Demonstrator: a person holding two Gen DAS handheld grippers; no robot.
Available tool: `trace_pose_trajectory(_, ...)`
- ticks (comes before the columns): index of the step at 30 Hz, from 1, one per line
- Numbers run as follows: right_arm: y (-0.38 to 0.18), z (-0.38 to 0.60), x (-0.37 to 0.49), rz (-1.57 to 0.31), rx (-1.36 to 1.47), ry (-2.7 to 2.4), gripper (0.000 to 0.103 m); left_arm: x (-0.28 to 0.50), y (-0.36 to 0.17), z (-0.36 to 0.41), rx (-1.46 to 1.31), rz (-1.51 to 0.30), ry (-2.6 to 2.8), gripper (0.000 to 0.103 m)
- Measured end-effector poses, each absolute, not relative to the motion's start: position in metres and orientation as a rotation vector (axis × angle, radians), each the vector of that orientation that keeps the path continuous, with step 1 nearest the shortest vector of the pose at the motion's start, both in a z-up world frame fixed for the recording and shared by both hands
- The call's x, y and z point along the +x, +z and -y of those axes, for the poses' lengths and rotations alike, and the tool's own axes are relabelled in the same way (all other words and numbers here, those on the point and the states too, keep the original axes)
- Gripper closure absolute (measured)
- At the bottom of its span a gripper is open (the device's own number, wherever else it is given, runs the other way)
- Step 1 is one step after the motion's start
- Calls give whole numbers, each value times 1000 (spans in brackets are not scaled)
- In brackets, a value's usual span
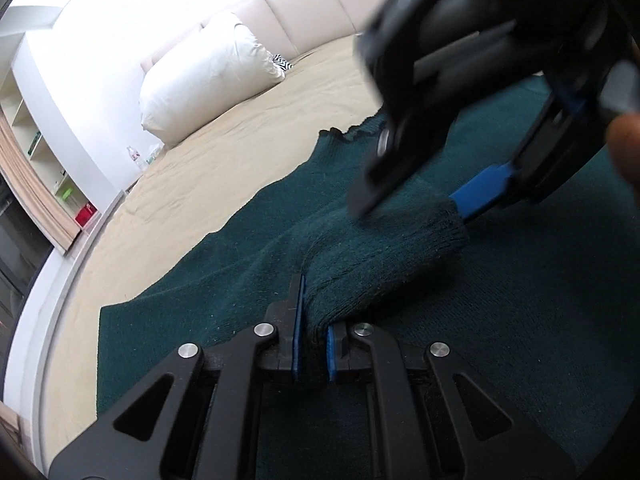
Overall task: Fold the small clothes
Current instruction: 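Fold the held sleeve across the sweater body with the left gripper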
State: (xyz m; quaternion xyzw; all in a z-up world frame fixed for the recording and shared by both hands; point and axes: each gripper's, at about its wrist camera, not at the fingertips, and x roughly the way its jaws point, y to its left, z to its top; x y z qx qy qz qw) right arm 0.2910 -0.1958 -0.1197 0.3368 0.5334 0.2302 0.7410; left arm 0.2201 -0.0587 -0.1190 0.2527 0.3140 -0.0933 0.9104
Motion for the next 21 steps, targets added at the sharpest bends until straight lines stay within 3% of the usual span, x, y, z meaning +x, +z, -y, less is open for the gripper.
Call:
trace_pose_trajectory(2, -118, 184, 295, -1162, 656, 500, 85, 222, -118, 55, 501, -651, -195, 95)
trace_pose_trajectory(4, -113, 182, 294, -1148, 621, 493, 92, 223, -115, 52, 480, -662, -210, 94)
trace_pose_trajectory(13, -84, 251, 284, -1000, 502, 264, 95, 188, -79, 22, 274, -681, -315, 91)
trace_pose_trajectory(21, -93, 301, 275, -991, 454, 102, 95, 180, -71, -93, -118, -733, -151, 91)
